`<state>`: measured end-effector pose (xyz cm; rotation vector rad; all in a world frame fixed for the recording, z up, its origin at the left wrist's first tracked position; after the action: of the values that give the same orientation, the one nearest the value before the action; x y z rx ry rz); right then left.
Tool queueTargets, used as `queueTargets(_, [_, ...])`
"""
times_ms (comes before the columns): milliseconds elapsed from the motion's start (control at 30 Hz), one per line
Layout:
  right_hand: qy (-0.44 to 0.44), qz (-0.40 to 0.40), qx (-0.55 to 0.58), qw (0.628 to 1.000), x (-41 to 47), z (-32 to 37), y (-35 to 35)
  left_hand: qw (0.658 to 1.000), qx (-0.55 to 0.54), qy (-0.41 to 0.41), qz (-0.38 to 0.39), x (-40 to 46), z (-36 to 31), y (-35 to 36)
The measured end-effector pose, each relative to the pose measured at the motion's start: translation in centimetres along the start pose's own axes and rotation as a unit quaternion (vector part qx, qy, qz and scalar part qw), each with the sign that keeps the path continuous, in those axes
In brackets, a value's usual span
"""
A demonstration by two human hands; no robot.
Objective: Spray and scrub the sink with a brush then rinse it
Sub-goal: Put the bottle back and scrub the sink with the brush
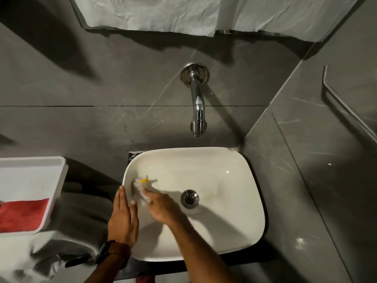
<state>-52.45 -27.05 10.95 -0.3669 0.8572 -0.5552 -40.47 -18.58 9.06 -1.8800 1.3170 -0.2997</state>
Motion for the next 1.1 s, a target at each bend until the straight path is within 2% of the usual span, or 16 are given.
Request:
queueTargets(33, [0.013,0.000,-0.039,0.999,-0.7,-1.5,-0.9,1.000,-0.001,0.000,-0.001,0.0,0.0,0.0])
queueTargets(100, [0.055,-0.056,-0.076,0.994,-2.4,-4.3,-3.8,1.000,-0.002,0.005,0.000,-0.2,-0.1,0.0])
queueTargets(200, [0.176,-0.188,0.009,0.966,-5.9,-8.6,-9.1,1.000,-0.001,0.006,0.002,-0.3,-0.3,0.0])
queueTargets(267, [0.246,-0.214,-0.007,0.945,-7.8,-12.1,-11.5,1.000,-0.001,0.002,0.003,-0.3,-0.5,-0.1])
queueTargets(333, [0.304,-0.175,-0.042,0.935,-9.2,-14.2,-11.8,1.000,-0.003,0.000,0.004,-0.4,-0.8,-0.3])
queueTargets(400, [0.306,-0.099,-0.103,0.941,-10.0,-14.2,-9.1,1.000,-0.007,0.000,0.005,-0.6,-1.1,-0.5])
queueTargets(500, [0.245,-0.005,-0.213,0.946,-10.8,-10.5,-3.0,1.000,-0.011,0.000,0.006,-0.7,-1.4,-0.7])
queueTargets(600, [0.154,0.073,-0.193,0.966,-8.9,-6.0,1.4,1.000,-0.009,0.004,0.006,-0.7,-1.5,-0.7])
queueTargets(633, [0.139,0.072,-0.177,0.972,-8.0,-4.6,1.7,1.000,-0.004,0.005,0.006,-0.8,-1.6,-0.7])
queueTargets(733, [0.134,-0.030,-0.166,0.976,-5.9,-4.2,-0.7,1.000,0.001,0.015,0.002,-0.9,-1.5,-0.6])
queueTargets(900, [0.249,-0.116,-0.135,0.952,-9.0,-11.0,-4.5,1.000,-0.004,-0.001,0.003,-0.6,-1.4,-0.7])
queueTargets(1000, [0.293,-0.118,-0.154,0.936,-11.7,-13.4,-4.2,1.000,0.000,-0.001,0.003,-0.6,-1.4,-0.7])
queueTargets(1100, [0.298,-0.059,-0.147,0.941,-12.5,-13.3,-3.6,1.000,-0.009,-0.005,0.007,-0.7,-1.2,-0.6])
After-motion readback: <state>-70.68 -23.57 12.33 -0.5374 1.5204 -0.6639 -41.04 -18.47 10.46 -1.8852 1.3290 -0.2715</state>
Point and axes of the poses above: each hand's wrist, its own x-axis towards the middle knuckle, its own y-axis out of the palm, z = x × y, the point moved 4 cm from there along x, towards the middle knuckle, and after that the axes turned 10 degrees about z, right-handed, at the moved point
